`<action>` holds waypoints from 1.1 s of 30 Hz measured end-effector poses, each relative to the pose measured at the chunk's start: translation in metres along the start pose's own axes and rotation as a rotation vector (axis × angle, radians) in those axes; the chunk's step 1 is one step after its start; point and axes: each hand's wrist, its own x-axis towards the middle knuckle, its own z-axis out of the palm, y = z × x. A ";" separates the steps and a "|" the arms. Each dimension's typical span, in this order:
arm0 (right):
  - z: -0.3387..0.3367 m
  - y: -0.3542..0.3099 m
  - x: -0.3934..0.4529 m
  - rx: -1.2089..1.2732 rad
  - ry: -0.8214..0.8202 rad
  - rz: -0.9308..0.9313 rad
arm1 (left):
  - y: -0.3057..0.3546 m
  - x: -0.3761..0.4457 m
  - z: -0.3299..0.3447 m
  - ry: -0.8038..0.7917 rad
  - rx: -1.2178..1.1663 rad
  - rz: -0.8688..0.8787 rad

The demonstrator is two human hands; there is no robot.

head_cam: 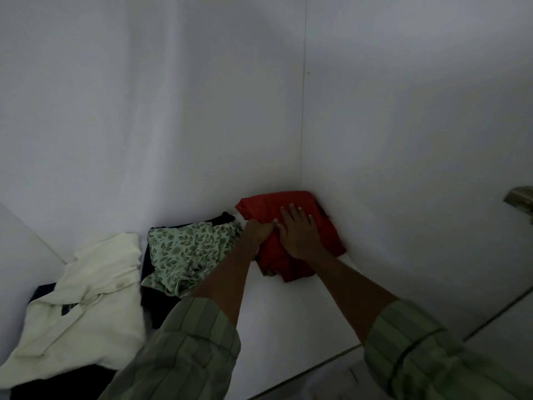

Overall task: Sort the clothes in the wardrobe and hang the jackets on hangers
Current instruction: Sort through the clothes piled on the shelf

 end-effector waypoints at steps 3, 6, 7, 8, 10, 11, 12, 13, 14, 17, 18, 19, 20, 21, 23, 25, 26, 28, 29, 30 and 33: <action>0.001 0.003 0.007 -0.027 0.037 0.001 | 0.007 -0.014 -0.014 0.073 0.133 0.103; -0.007 -0.004 0.024 -0.022 -0.073 0.093 | 0.007 -0.028 -0.039 0.250 0.438 0.258; -0.010 -0.008 0.029 -0.019 -0.081 0.148 | 0.004 -0.029 -0.046 0.268 0.528 0.292; -0.012 -0.013 0.031 -0.003 -0.056 0.205 | 0.001 -0.028 -0.053 0.243 0.623 0.309; -0.008 -0.041 0.031 0.031 0.087 0.176 | -0.005 -0.034 -0.082 0.174 0.778 0.317; -0.006 -0.051 0.028 0.031 0.203 0.110 | -0.005 -0.037 -0.092 0.158 0.826 0.331; 0.002 -0.067 0.026 0.055 0.307 0.008 | -0.004 -0.043 -0.106 0.189 0.849 0.349; 0.010 -0.083 0.024 0.117 0.384 -0.115 | -0.004 -0.049 -0.120 0.242 0.840 0.371; 0.016 -0.097 0.020 0.198 0.403 -0.223 | -0.004 -0.052 -0.130 0.312 0.826 0.378; 0.032 -0.151 0.007 0.484 0.130 -0.422 | -0.016 -0.070 -0.162 0.579 0.799 0.377; 0.033 -0.165 0.000 0.522 -0.040 -0.449 | -0.020 -0.077 -0.169 0.685 0.790 0.378; 0.044 -0.182 -0.003 0.545 -0.208 -0.470 | -0.026 -0.087 -0.182 0.784 0.789 0.353; 0.050 -0.187 -0.008 0.541 -0.366 -0.465 | -0.031 -0.092 -0.188 0.832 0.813 0.296; 0.063 -0.189 -0.009 0.526 -0.497 -0.444 | -0.038 -0.097 -0.195 0.823 0.850 0.202; 0.088 -0.184 -0.011 0.530 -0.582 -0.433 | -0.054 -0.107 -0.206 0.701 0.846 0.060; 0.090 -0.178 -0.016 0.581 -0.607 -0.393 | -0.071 -0.110 -0.217 0.597 0.765 0.061; 0.085 -0.176 -0.018 0.623 -0.617 -0.380 | -0.076 -0.113 -0.219 0.576 0.743 0.061; 0.073 -0.171 -0.019 0.689 -0.674 -0.367 | -0.080 -0.115 -0.220 0.566 0.759 0.060; 0.072 -0.169 -0.017 0.709 -0.720 -0.361 | -0.078 -0.115 -0.219 0.559 0.770 0.053; 0.069 -0.168 -0.015 0.726 -0.753 -0.347 | -0.075 -0.113 -0.219 0.559 0.773 0.042; 0.064 -0.171 -0.012 0.765 -0.778 -0.271 | -0.065 -0.109 -0.210 0.605 0.801 -0.005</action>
